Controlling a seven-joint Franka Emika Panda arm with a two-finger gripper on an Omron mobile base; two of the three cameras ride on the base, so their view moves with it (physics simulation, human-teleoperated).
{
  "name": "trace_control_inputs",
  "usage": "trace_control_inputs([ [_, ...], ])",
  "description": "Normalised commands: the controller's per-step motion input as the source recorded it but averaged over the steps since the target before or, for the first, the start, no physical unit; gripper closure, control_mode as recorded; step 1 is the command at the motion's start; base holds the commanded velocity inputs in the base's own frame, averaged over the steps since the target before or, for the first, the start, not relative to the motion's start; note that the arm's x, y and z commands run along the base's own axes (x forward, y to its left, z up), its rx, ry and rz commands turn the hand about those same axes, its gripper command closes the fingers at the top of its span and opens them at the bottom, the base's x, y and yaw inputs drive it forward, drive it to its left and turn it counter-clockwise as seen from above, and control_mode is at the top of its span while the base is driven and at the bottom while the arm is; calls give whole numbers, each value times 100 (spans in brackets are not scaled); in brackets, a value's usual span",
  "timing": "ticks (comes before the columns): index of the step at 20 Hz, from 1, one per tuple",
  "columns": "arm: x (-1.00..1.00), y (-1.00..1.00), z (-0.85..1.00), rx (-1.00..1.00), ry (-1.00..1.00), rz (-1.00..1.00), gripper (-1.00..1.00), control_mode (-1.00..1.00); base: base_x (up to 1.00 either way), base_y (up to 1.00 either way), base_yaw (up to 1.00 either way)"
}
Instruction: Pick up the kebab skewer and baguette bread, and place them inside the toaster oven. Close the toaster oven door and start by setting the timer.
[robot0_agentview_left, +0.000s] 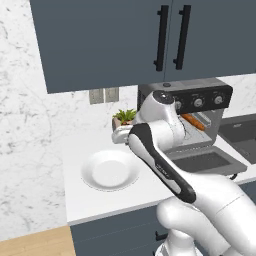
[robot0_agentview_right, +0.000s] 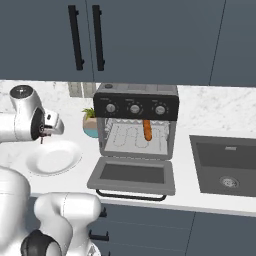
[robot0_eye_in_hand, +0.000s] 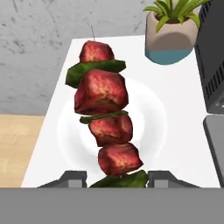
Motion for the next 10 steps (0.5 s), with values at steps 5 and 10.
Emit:
trace_control_inputs([
  [5,-52,-83,13,0,0,0,100,-100,0,0,0],
  [10,-40,-99,0,1,1,0,100,-100,0,0,0],
])
